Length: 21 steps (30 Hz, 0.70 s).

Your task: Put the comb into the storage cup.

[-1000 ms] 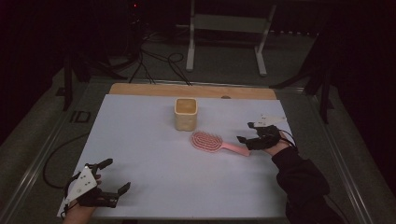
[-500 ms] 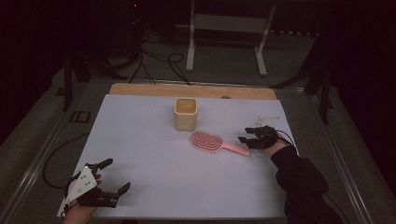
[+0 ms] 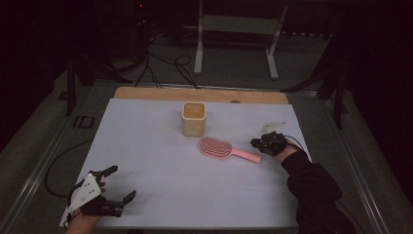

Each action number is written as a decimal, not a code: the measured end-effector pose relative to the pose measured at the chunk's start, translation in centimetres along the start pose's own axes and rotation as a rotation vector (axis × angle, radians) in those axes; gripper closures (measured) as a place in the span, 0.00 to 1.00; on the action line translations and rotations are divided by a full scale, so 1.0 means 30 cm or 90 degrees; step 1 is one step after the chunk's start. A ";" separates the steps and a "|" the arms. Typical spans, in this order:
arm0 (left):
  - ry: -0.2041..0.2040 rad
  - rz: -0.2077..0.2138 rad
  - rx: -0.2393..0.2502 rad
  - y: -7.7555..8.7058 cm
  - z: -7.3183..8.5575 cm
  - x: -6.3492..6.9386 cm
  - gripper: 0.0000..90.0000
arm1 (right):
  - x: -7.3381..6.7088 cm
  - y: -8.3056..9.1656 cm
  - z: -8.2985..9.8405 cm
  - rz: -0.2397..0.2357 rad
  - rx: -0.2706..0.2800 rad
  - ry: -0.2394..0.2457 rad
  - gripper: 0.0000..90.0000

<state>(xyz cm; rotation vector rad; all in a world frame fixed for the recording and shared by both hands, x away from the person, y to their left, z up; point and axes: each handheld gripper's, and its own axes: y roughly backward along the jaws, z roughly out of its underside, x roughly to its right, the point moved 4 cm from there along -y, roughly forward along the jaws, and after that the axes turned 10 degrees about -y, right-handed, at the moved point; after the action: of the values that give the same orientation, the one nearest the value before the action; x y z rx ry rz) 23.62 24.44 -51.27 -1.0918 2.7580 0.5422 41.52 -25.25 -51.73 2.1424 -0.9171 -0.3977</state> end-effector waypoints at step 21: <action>0.000 -0.001 0.000 0.001 0.000 -0.001 0.00 | -0.037 -0.028 0.033 -0.039 -0.060 0.034 1.00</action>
<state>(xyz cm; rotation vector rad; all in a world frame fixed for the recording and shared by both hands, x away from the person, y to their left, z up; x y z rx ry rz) 23.61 24.48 -51.26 -1.0936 2.7566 0.5420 40.63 -24.58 -53.02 2.0889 -0.7883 -0.4039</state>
